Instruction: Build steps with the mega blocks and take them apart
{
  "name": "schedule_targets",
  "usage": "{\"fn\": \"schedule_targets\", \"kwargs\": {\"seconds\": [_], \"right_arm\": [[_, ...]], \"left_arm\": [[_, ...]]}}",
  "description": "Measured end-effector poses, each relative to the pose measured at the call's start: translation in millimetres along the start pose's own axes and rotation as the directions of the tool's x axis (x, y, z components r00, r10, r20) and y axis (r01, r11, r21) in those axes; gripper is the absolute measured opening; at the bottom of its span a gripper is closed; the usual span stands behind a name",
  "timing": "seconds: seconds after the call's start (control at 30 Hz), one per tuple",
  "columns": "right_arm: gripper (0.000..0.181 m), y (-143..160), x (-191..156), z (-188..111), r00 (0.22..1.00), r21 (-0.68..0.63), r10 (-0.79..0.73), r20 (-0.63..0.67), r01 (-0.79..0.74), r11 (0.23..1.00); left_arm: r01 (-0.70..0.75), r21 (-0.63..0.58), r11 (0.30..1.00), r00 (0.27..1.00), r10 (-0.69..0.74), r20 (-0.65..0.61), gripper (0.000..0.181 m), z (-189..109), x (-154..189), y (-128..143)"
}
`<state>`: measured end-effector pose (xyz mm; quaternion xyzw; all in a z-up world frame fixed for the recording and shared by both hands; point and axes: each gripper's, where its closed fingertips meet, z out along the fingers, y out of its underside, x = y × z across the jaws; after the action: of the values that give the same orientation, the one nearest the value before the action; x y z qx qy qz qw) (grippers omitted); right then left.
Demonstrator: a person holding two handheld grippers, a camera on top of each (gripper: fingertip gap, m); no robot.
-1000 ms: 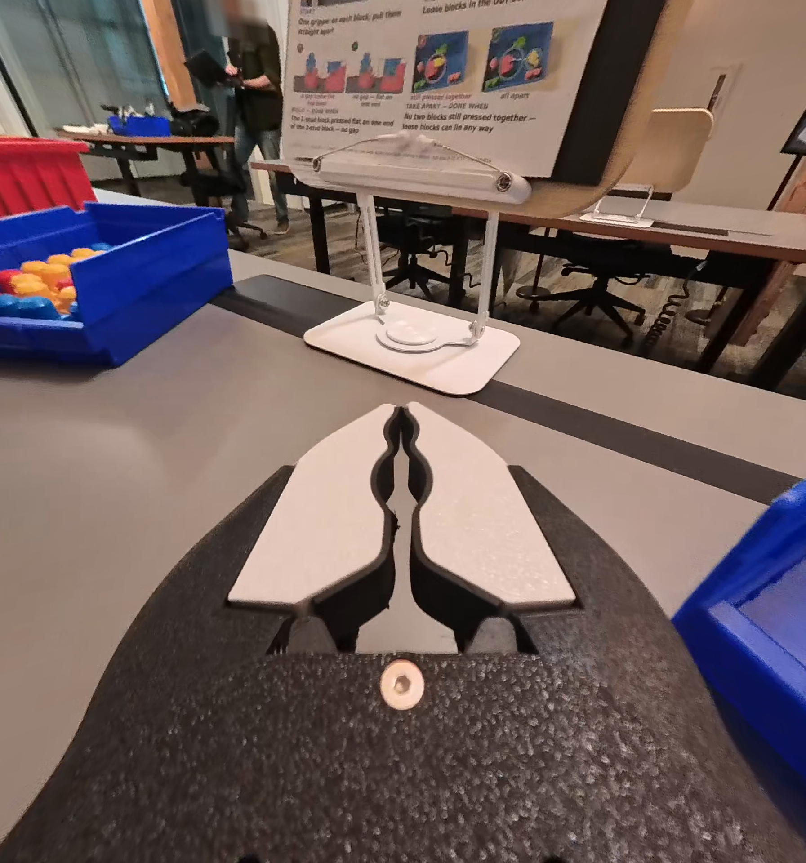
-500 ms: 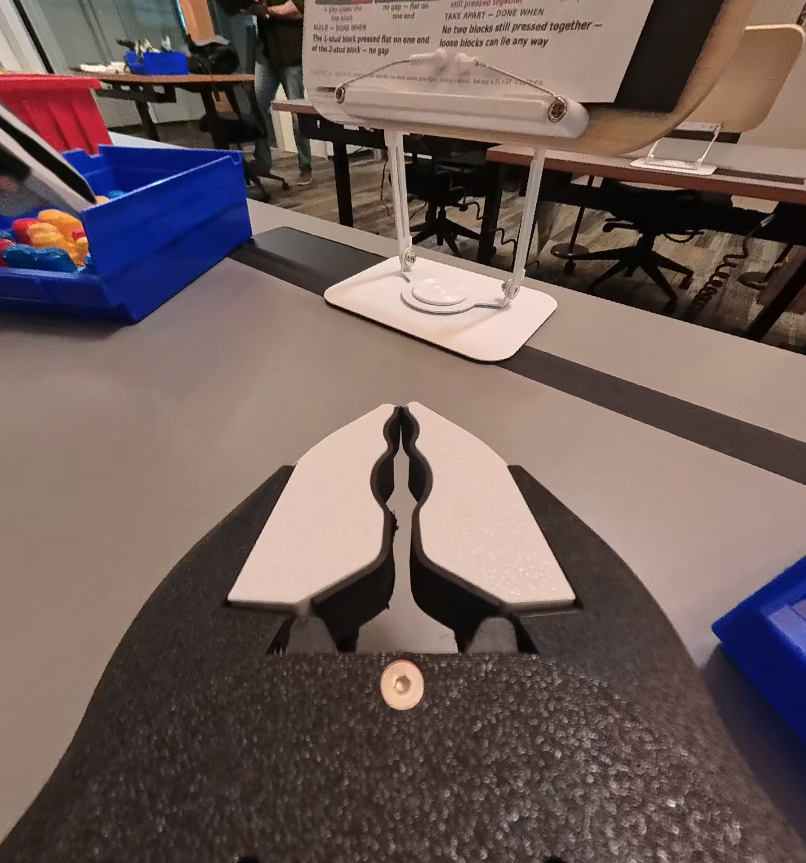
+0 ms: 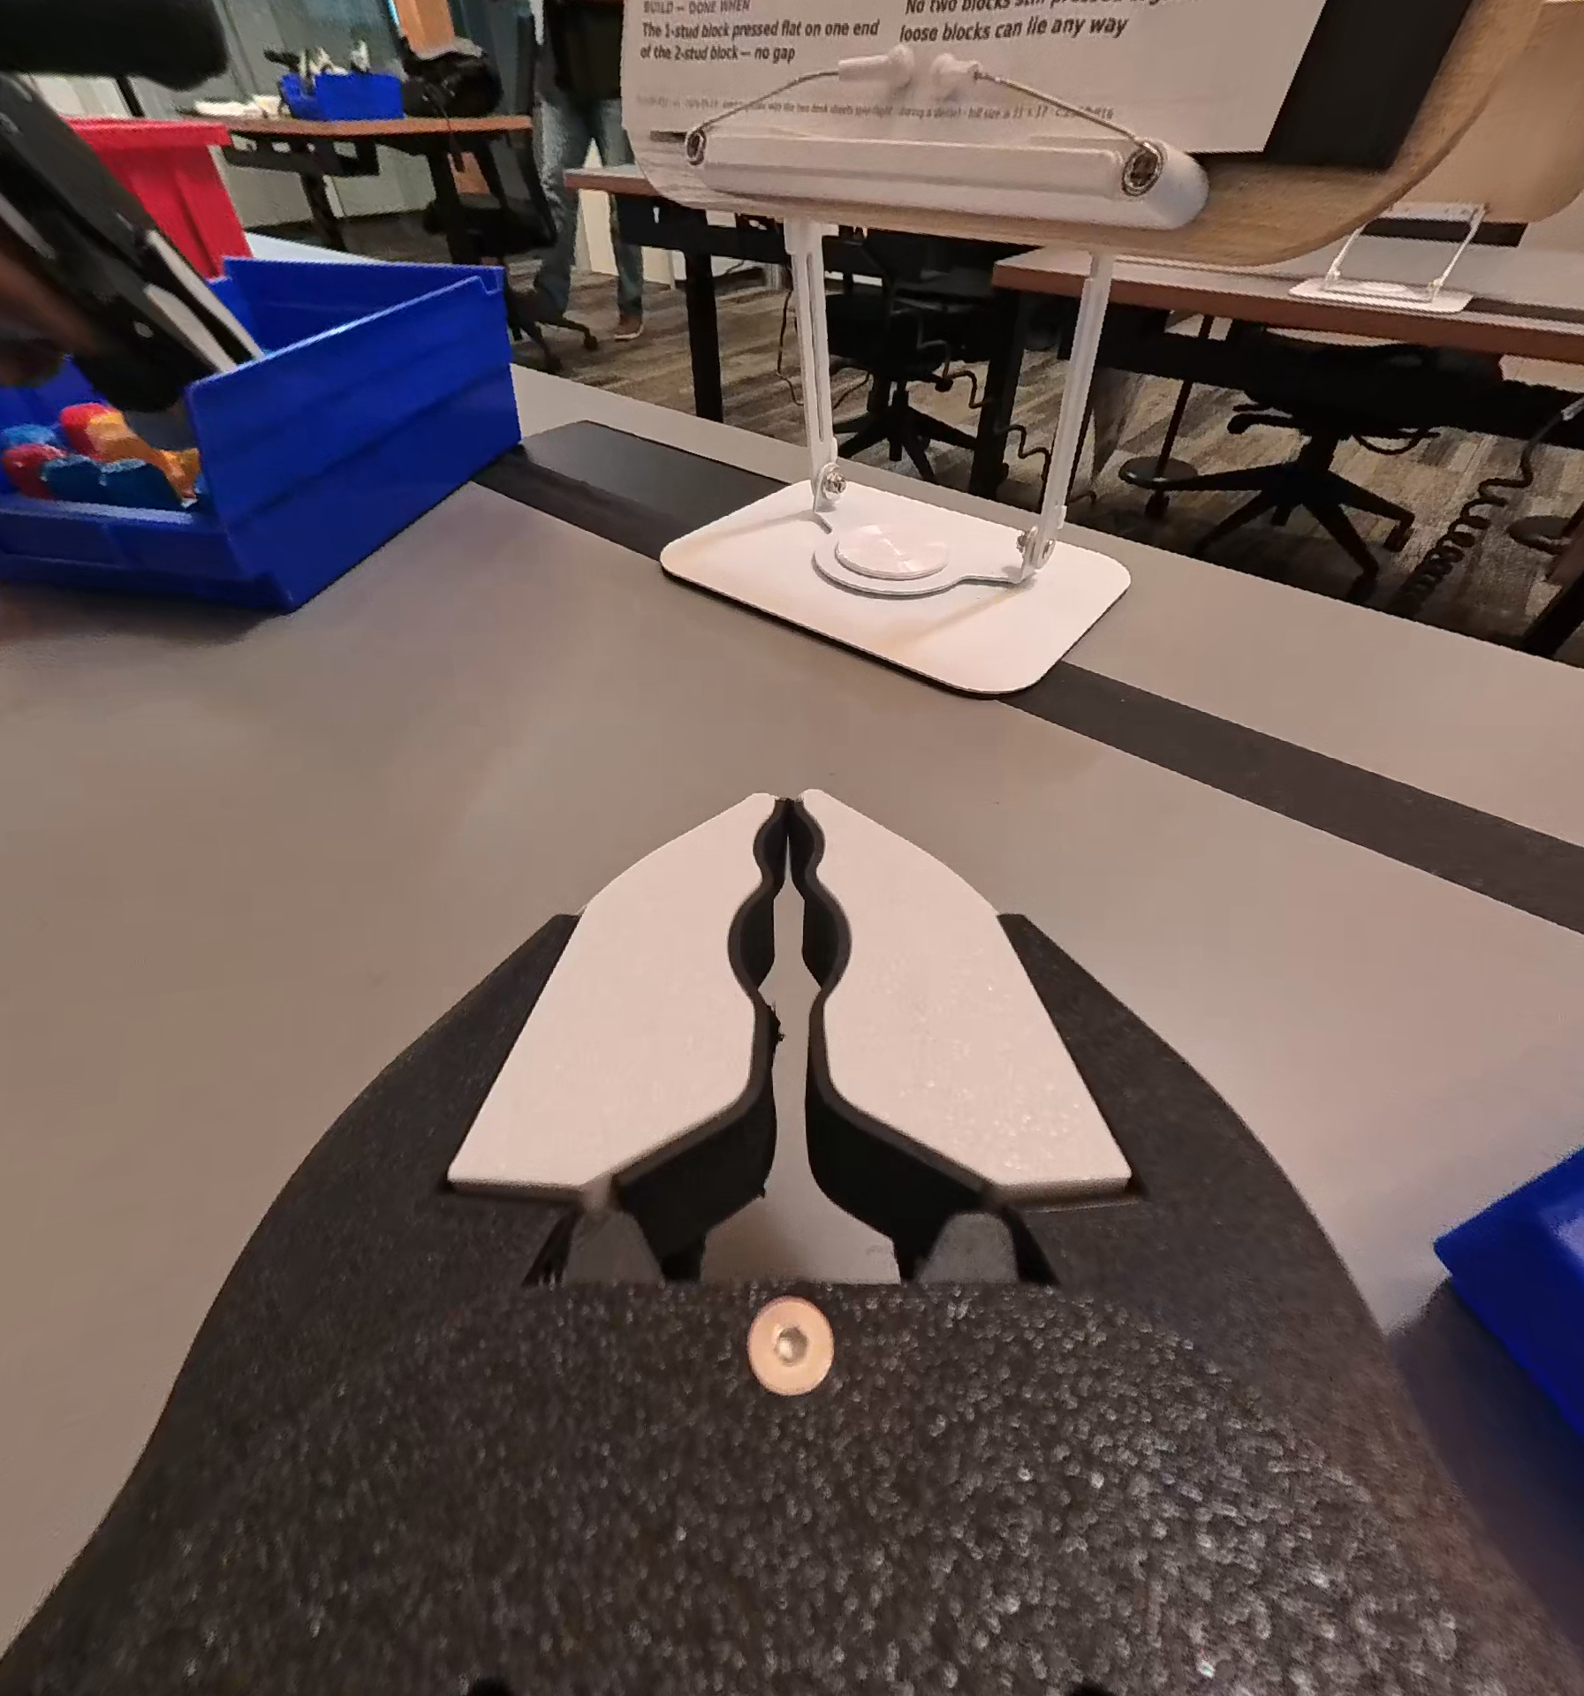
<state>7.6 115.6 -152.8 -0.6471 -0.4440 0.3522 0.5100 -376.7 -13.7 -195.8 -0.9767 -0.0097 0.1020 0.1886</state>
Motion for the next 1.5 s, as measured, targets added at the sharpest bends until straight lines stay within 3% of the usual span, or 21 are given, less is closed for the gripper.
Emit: {"fn": "schedule_targets", "kwargs": {"seconds": [0.2,0.3,0.4,0.57,0.67,0.77,0.87,1.07,1.2,1.3,1.5], "right_arm": [[0.000,0.2,-1.8,0.2,1.000,-0.005,-0.003,0.011,0.003,1.000],[0.000,-0.2,-0.3,-0.7,1.000,-0.005,-0.014,0.003,0.014,1.000],[0.000,-2.5,2.5,-2.8,1.000,0.004,-0.019,-0.007,0.019,1.000],[0.000,-7.8,0.8,-4.2,1.000,0.034,-0.004,0.014,0.004,0.999],[0.003,-14.1,-10.2,-6.9,0.997,0.069,-0.024,0.075,0.018,0.997],[0.013,-27.8,-28.1,-15.4,0.983,0.146,-0.071,0.167,0.047,0.988],[0.022,-39.2,-38.1,-23.6,0.971,0.192,-0.107,0.212,0.066,0.979],[0.049,-32.9,-75.6,-35.5,0.874,0.100,-0.103,0.474,0.063,0.993],[0.059,-6.4,-112.9,-48.1,0.746,-0.027,-0.091,0.660,0.144,0.989],[0.064,11.2,-135.5,-55.9,0.663,-0.084,-0.073,0.745,0.202,0.976],[0.062,28.6,-159.2,-58.3,0.597,-0.123,-0.059,0.800,0.259,0.958]], "left_arm": [[-0.026,-0.021,0.999,0.999,0.026,0.019,0.030,0.0,-2.6,-0.9],[-0.042,0.040,0.998,0.997,0.040,0.058,0.030,-8.8,-8.0,-5.9],[-0.050,0.165,0.985,0.992,0.030,0.123,0.029,-38.3,-17.5,-18.3],[-0.133,0.381,0.915,0.976,0.053,0.213,0.030,-116.5,-11.5,-43.0],[-0.209,0.509,0.835,0.976,0.151,0.154,0.030,-157.1,35.1,-58.2],[-0.243,0.630,0.738,0.942,0.333,-0.027,0.030,-179.6,114.3,-62.2],[-0.257,0.687,0.680,0.837,0.512,-0.194,0.029,-183.0,189.2,-49.6],[-0.399,0.708,0.583,0.579,0.759,-0.298,0.029,-151.9,298.1,-4.3],[-0.454,0.722,0.522,0.445,0.835,-0.324,0.029,-139.3,339.2,15.8],[-0.478,0.734,0.483,0.394,0.864,-0.313,0.029,-134.3,351.0,21.1],[-0.484,0.764,0.427,0.316,0.899,-0.303,0.029,-134.7,361.0,33.1]]}}
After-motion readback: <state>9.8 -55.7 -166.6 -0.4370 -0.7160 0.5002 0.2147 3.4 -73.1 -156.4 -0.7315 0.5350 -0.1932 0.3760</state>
